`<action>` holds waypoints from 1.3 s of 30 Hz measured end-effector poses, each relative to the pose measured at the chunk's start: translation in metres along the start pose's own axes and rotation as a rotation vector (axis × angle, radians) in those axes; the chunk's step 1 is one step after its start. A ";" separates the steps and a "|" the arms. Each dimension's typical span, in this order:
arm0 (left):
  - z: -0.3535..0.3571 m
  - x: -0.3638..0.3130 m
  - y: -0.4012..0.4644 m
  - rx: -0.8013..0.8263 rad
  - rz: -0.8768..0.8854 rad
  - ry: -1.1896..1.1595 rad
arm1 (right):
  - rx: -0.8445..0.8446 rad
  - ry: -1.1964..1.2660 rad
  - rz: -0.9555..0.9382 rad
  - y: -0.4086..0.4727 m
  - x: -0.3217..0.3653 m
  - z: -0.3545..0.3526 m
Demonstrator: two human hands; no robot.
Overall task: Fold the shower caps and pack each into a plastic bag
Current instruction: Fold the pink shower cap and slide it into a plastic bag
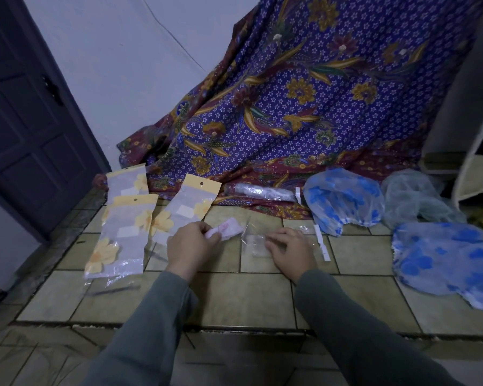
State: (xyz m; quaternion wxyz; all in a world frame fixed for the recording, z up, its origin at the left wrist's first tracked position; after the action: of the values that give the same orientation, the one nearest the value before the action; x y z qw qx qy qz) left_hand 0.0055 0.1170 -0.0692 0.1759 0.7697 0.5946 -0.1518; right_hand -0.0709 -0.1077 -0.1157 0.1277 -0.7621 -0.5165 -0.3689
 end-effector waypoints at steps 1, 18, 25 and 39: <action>0.001 0.000 0.000 -0.002 0.000 -0.006 | 0.006 -0.021 -0.005 0.000 0.001 0.000; 0.013 -0.004 -0.004 0.054 0.021 -0.055 | 0.216 -0.328 -0.066 0.000 0.018 0.015; 0.010 -0.006 0.002 0.064 0.022 -0.156 | 0.248 -0.331 -0.101 -0.003 0.020 0.011; 0.007 -0.009 -0.005 0.031 0.031 -0.119 | 0.440 -0.092 -0.128 -0.011 0.017 0.002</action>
State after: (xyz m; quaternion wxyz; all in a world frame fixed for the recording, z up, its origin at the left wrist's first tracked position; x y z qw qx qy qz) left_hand -0.0017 0.1069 -0.0723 0.2012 0.7711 0.5687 -0.2035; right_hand -0.0766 -0.0905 -0.1074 0.2436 -0.6976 -0.6369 -0.2198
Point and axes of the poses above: each hand's wrist, its own y-axis towards the middle knuckle, its own z-axis out of the palm, x = y × z, the point moved 7 cm from there along y, towards the middle knuckle, and after that the axes turned 6 degrees about z, right-handed, at the moved point
